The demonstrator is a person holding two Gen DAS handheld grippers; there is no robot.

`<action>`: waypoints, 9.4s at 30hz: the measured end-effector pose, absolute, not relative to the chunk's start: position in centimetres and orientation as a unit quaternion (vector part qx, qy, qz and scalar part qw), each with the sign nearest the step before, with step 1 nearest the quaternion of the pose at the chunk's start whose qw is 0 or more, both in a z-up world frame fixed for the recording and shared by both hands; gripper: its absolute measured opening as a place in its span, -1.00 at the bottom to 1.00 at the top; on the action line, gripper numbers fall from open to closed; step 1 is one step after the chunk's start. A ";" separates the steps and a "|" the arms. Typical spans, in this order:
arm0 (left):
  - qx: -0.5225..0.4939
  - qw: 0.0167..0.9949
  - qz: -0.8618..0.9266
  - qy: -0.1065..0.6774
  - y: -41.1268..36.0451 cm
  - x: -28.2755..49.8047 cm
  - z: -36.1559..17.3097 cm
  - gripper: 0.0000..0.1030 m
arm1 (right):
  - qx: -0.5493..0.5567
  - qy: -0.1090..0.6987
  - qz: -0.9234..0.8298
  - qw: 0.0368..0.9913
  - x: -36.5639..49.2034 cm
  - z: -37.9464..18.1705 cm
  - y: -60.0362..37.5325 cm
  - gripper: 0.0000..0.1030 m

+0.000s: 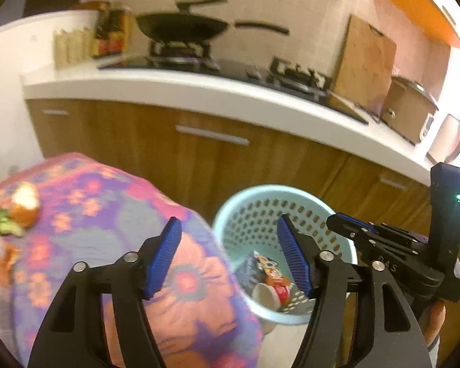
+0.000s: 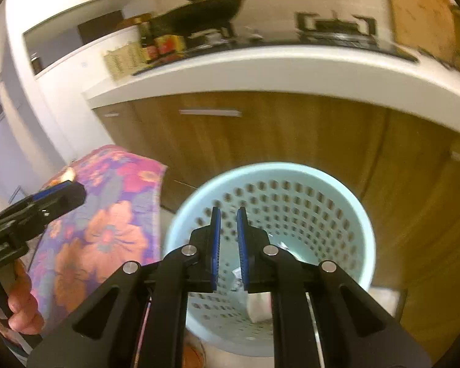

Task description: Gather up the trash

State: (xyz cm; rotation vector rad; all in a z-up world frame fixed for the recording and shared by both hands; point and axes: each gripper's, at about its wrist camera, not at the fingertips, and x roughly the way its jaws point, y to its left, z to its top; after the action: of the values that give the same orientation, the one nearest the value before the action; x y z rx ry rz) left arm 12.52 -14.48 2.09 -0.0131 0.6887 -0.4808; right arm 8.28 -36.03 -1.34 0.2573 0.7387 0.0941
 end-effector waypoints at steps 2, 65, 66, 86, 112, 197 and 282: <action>-0.008 0.923 -0.215 0.317 -12.2 11.4 3.3 0.36 | 0.115 0.353 0.060 0.927 8.3 -0.4 -34.3 -0.80; -0.188 0.932 -0.062 0.305 18.0 0.5 1.8 -0.28 | 0.019 0.413 0.265 0.871 20.3 -1.3 -4.7 -0.93; -0.184 0.930 -0.063 0.313 18.2 0.3 1.6 -0.47 | 0.022 0.413 0.267 0.871 20.2 -1.3 -5.0 -0.93; -0.059 0.916 -0.008 0.398 12.8 3.1 -1.4 0.34 | -0.031 0.422 0.250 0.871 21.9 -0.6 -2.6 0.05; -0.147 0.929 -0.036 0.339 15.1 2.8 -2.0 0.22 | -0.066 0.457 0.209 0.862 23.5 -3.5 -0.8 -0.36; -0.032 0.911 -0.209 0.353 -10.5 10.5 0.8 0.13 | 0.058 0.367 0.030 0.928 12.9 -3.0 -31.4 -0.90; -0.132 0.908 -0.011 0.398 14.2 13.5 -4.2 0.45 | -0.066 0.397 0.328 0.855 22.5 -2.0 3.0 -0.70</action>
State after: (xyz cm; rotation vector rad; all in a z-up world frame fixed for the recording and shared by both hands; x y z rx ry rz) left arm 13.53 14.18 -4.23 -0.2724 0.8212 -0.0232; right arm 22.48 3.01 -1.96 -0.1394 0.8347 0.6893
